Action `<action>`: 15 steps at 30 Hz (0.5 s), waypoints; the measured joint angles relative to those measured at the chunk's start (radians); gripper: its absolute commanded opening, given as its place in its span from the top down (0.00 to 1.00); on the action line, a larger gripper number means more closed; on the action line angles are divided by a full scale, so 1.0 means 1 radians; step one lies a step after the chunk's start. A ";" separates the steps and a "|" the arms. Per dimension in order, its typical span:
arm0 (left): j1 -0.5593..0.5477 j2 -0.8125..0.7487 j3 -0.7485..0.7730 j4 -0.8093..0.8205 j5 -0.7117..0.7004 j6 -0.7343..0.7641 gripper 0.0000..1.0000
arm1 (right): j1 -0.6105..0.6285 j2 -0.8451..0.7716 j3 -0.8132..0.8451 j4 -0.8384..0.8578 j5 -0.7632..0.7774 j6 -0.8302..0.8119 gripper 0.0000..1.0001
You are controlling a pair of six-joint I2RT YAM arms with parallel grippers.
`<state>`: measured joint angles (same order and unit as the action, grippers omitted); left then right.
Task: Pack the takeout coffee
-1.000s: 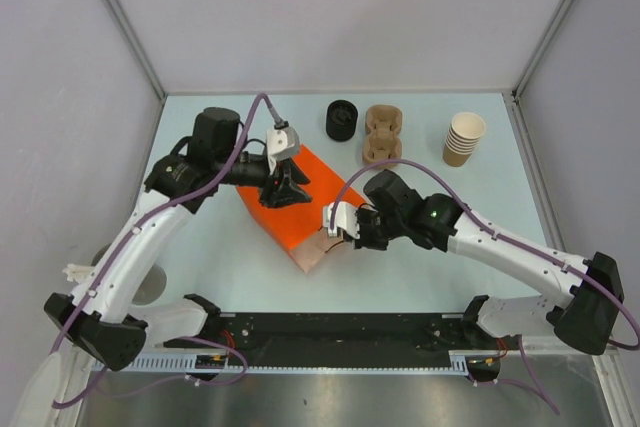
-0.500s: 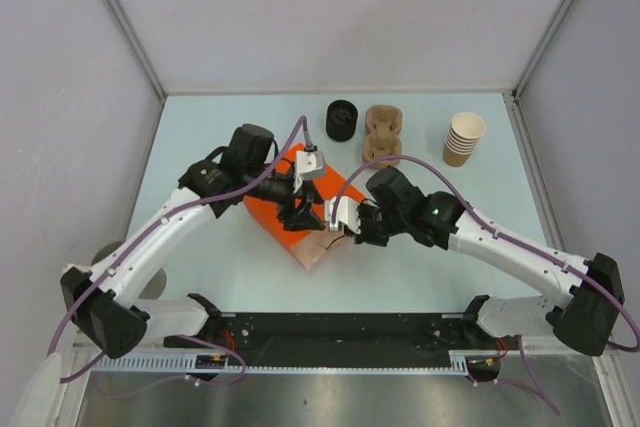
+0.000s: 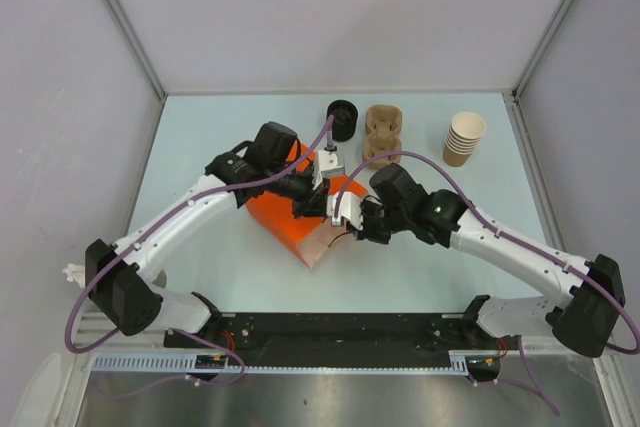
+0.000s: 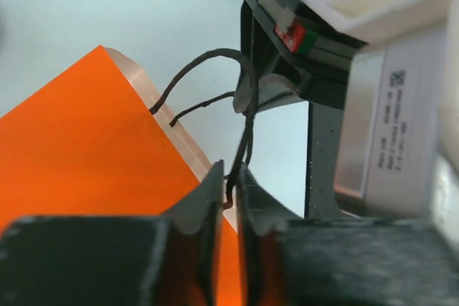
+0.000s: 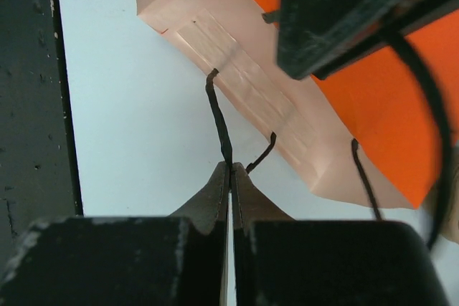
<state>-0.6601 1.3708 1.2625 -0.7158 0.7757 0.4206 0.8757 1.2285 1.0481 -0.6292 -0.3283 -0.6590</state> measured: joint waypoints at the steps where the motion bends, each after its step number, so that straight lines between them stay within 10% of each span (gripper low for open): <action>1: -0.002 0.003 0.006 0.004 -0.008 -0.002 0.96 | 0.000 -0.001 0.000 0.000 -0.002 0.000 1.00; 15: 0.019 -0.035 0.131 -0.005 -0.133 -0.012 1.00 | -0.020 -0.145 0.007 0.023 0.044 -0.029 1.00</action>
<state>-0.6411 1.3357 1.3933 -0.7208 0.6426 0.4084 0.8558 1.0840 1.0554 -0.6060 -0.2840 -0.6880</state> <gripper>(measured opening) 0.011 0.010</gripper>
